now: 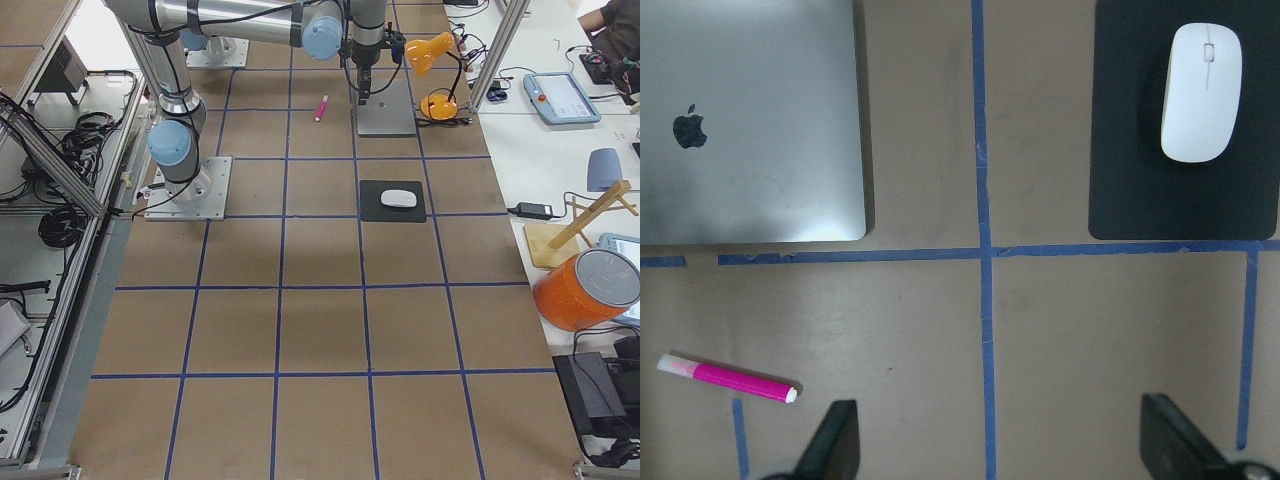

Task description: Place pen and mouse around notebook

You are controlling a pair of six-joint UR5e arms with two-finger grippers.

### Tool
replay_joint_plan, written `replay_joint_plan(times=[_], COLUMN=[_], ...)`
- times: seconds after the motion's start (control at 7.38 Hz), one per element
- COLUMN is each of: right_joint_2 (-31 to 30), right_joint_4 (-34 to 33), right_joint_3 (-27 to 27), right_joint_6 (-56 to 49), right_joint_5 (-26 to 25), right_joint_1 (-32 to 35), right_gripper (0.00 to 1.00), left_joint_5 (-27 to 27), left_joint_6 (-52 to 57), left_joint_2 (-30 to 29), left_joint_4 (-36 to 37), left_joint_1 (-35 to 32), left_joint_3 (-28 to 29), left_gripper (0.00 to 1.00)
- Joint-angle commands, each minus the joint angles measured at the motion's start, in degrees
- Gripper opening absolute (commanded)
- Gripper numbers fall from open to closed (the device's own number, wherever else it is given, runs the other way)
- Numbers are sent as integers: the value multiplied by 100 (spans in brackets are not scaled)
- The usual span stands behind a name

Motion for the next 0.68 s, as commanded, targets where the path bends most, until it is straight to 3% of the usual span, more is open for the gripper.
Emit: replay_joint_plan(times=[0.0, 0.14, 0.27, 0.54], right_joint_2=[39, 65, 57, 178], right_joint_4=[-63, -37, -37, 85], right_joint_3=[-42, -42, -42, -365], right_joint_6=[95, 95, 104, 156], right_joint_5=[53, 18, 27, 27], right_joint_1=[96, 87, 78, 43], right_gripper=[100, 100, 100, 100], left_joint_5=[62, 88, 184, 177], left_joint_6=[2637, 3684, 4590, 5117], left_joint_2=[659, 932, 1056, 997], left_joint_4=[-1765, -1831, -1823, -1848], left_joint_1=[710, 1097, 1249, 1242], left_joint_3=[703, 783, 845, 1133], left_gripper=[93, 100, 100, 100])
